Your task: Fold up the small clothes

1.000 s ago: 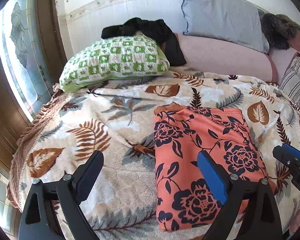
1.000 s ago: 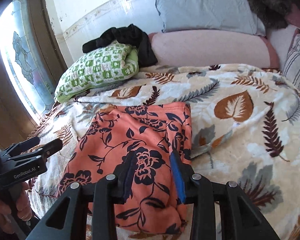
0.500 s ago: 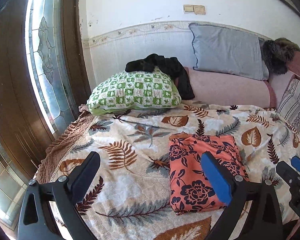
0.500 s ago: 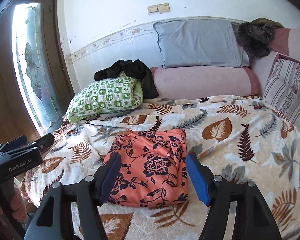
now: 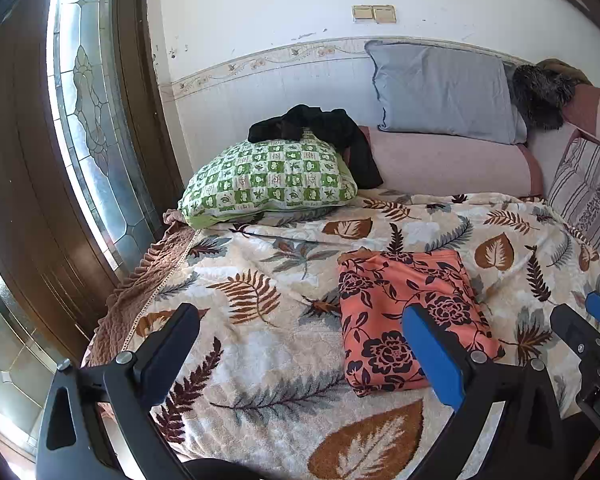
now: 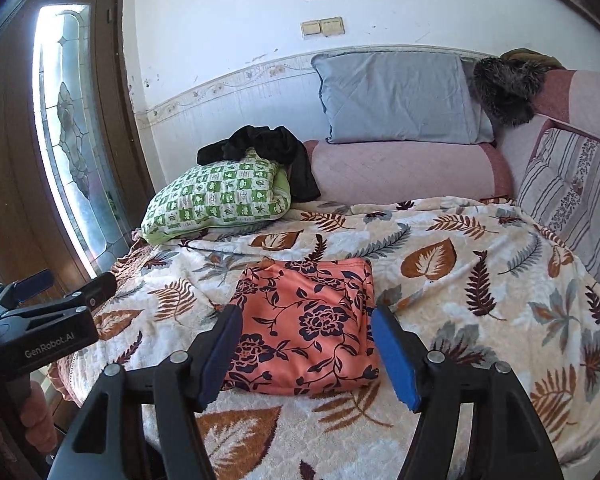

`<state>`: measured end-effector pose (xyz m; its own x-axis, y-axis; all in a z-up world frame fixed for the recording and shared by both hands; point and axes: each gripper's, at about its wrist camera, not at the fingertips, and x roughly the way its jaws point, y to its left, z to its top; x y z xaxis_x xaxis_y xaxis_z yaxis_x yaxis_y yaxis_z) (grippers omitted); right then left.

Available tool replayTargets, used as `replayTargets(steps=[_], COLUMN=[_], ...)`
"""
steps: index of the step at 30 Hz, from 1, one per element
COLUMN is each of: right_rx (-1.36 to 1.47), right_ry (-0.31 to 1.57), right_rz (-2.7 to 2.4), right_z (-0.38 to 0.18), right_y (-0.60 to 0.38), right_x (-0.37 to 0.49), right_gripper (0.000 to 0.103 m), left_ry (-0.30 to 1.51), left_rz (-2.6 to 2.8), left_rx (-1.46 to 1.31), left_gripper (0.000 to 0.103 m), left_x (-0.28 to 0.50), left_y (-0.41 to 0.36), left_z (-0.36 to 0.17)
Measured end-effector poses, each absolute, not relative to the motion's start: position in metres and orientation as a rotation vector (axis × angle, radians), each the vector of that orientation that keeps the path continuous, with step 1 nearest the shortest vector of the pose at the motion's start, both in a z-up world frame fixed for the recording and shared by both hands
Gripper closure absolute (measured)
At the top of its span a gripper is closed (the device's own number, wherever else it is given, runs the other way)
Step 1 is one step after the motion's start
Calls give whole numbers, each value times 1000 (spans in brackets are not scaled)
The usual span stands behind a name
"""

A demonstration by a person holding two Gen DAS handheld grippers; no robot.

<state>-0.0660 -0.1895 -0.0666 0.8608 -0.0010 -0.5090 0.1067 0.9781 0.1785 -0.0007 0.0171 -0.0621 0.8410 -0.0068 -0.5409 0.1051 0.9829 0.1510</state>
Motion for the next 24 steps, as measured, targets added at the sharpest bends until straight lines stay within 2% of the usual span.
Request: replayTargets(steps=[24], right_rx=[231], right_ry=[551], right_rz=[-78], right_z=[-66], right_y=[-183], right_x=[-91], right_gripper=[32], left_ry=[578], left_rz=[-96], left_rx=[175], left_gripper=[2], left_x=[-28], left_y=[25], left_z=[-57])
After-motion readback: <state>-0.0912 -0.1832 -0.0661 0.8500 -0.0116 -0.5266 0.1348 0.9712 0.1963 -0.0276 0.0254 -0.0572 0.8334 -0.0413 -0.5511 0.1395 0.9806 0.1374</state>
